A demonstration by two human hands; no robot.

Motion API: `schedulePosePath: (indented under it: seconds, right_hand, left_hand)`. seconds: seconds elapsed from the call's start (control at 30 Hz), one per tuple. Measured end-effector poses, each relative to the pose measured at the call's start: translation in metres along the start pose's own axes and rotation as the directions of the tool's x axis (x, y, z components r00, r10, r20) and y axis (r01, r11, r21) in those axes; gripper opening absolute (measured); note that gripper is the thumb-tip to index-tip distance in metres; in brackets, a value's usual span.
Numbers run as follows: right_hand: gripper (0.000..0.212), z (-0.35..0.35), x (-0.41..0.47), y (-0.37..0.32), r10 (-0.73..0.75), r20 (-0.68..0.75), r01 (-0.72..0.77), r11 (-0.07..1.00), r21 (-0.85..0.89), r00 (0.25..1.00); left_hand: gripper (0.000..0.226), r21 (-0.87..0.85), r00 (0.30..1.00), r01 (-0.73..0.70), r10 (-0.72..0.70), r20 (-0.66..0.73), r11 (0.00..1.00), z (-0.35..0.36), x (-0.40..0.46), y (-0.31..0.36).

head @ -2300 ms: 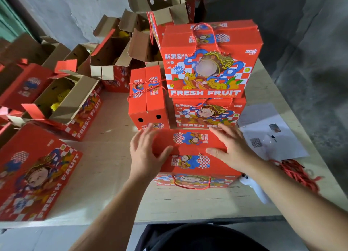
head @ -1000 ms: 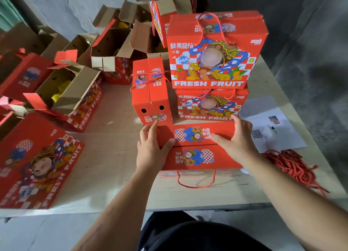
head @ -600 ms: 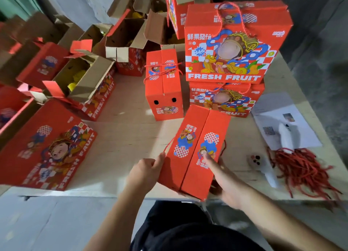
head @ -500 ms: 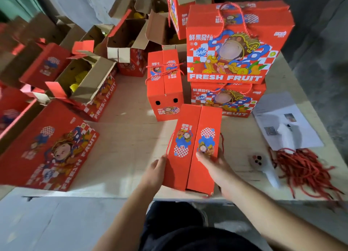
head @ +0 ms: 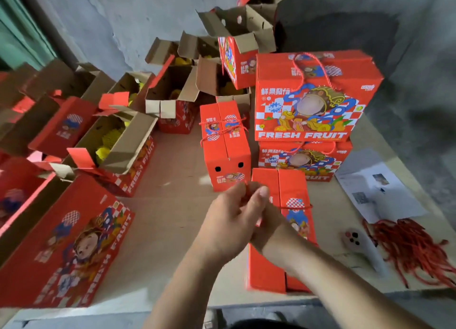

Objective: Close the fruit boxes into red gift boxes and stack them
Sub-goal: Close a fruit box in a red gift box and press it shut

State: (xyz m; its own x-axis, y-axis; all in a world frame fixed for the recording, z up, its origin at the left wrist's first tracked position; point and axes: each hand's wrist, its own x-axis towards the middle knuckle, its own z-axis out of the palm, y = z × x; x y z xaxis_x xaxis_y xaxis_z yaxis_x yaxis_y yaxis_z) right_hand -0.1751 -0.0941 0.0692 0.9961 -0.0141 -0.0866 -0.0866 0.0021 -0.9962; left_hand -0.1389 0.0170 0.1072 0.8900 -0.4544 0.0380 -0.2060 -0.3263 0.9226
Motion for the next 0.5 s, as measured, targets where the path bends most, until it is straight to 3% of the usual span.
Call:
schedulePosePath:
  seconds: [0.03,0.1,0.17,0.23,0.3,0.37,0.43,0.5]
  right_hand:
    - [0.011,0.006,0.006,-0.004,0.053,-0.055,-0.054,0.998,-0.013,0.997]
    - [0.026,0.011,0.014,-0.011,0.112,-0.177,-0.115,0.993,-0.007,0.978]
    - [0.035,0.012,0.021,-0.027,0.116,-0.275,-0.105,0.993,0.057,0.954]
    - [0.051,0.008,0.027,-0.045,0.073,-0.361,-0.068,0.997,0.026,0.93]
    - [0.045,0.009,0.035,-0.069,0.02,-0.412,-0.03,0.999,-0.019,0.911]
    - [0.038,0.015,0.047,-0.095,-0.045,-0.387,0.03,0.999,-0.046,0.921]
    - [0.038,0.025,0.06,-0.128,-0.13,-0.326,0.111,0.991,-0.077,0.936]
    - [0.039,0.038,0.076,-0.164,-0.209,-0.295,0.189,0.977,-0.096,0.932]
  left_hand:
    - [0.035,0.2,0.995,-0.099,0.096,0.027,0.975,-0.013,-0.001,0.001]
    - [0.027,0.372,0.968,-0.224,0.251,-0.025,0.901,-0.047,0.002,0.001]
    - [0.022,0.256,0.934,-0.197,0.261,-0.245,0.946,-0.08,0.006,-0.002]
    - [0.015,0.04,0.93,-0.132,0.137,-0.342,0.991,-0.106,0.012,-0.012]
    - [0.018,-0.151,0.988,0.015,-0.038,-0.15,0.988,-0.118,0.012,-0.031]
    - [0.039,-0.193,0.981,0.145,-0.116,0.155,0.97,-0.118,0.001,-0.05]
    - [0.075,-0.175,0.937,0.093,-0.027,0.348,0.98,-0.114,-0.012,-0.06]
    - [0.101,-0.263,0.923,-0.014,0.113,0.367,0.965,-0.117,-0.014,-0.056]
